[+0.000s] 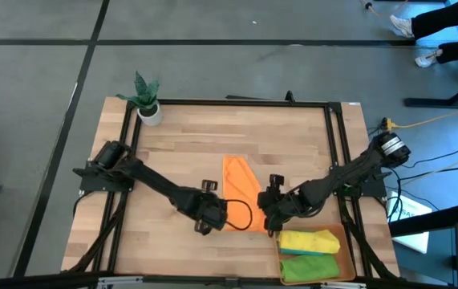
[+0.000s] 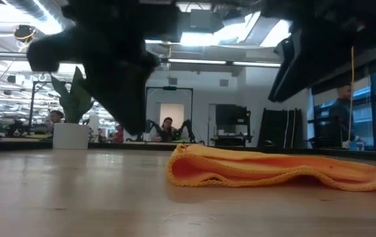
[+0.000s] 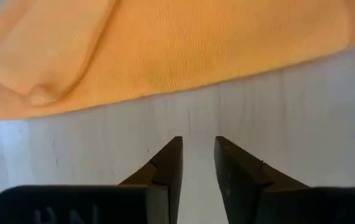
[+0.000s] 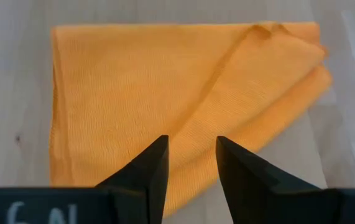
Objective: Roll microfiber towels into tight, uniform cylinder then place into a basket
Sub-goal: Roll the orange microfiber towel
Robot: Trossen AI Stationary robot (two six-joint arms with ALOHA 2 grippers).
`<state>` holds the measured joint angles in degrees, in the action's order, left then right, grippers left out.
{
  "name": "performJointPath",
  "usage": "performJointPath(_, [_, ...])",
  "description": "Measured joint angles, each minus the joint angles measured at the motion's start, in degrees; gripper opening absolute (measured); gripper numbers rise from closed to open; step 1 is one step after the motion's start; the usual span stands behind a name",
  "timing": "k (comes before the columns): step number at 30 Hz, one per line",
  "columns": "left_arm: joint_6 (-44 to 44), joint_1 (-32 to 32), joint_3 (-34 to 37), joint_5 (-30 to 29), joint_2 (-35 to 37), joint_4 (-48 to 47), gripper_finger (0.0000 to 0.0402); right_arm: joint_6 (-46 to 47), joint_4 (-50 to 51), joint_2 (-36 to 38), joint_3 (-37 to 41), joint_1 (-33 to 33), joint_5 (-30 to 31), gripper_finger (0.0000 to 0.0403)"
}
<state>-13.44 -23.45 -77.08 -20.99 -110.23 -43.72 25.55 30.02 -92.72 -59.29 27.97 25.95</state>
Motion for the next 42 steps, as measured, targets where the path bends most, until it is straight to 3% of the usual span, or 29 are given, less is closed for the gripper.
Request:
performJointPath(5, [-6.7,-3.1,0.0,-1.9,3.6,-6.0,0.0084,-8.2,-6.3,-3.9,0.0,-0.9,0.1,0.0135])
performJointPath(14, [-20.2,-8.3,-0.1,-7.2,10.9,-16.0,0.0084,-18.5,-26.5,-10.4,0.0,-8.0,0.1,0.0135])
performJointPath(21, [-26.5,-13.1,-0.1,-14.7,13.8,-17.6,0.0084,-21.1,-30.9,-14.6,0.0,-14.3,0.1,0.0135])
performJointPath(30, [-30.0,-17.6,-0.1,-19.6,13.9,-17.4,0.0084,-33.2,-37.1,-17.4,0.0,-19.4,-0.2,0.0135])
performJointPath(38, [-31.4,-19.2,-0.1,-20.0,13.9,-17.2,0.0084,-34.5,-37.8,-17.6,0.0,-23.3,-11.4,0.0135])
performJointPath(42, [-31.4,-19.1,-0.1,-20.0,13.9,-17.2,0.0084,-33.3,-37.5,-18.2,0.1,-24.2,-12.3,0.0135])
